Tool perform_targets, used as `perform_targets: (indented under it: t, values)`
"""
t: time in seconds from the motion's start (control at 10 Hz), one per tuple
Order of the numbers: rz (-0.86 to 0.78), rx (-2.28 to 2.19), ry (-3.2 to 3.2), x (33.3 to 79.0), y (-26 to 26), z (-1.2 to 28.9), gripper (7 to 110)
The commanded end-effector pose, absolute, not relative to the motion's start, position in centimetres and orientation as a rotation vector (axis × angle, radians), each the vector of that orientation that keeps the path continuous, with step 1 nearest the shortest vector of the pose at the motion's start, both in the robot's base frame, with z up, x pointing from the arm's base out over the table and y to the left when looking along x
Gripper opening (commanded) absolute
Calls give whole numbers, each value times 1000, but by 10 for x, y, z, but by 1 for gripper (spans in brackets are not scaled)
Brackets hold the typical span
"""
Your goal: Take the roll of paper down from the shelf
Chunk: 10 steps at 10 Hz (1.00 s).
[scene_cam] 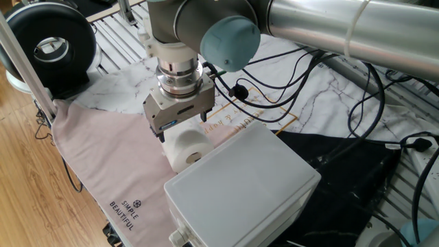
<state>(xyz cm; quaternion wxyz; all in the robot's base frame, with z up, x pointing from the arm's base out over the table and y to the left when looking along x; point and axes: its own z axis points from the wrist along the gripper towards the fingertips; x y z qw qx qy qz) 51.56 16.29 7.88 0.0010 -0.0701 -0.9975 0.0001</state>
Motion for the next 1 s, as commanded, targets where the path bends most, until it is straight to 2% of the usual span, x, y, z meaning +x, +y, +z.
perform_targets:
  t: [0.0,0.9]
  values:
    - [-32,-217,-3090,509,166,78,107]
    - [-67,-304,-3100,515,171,66,107]
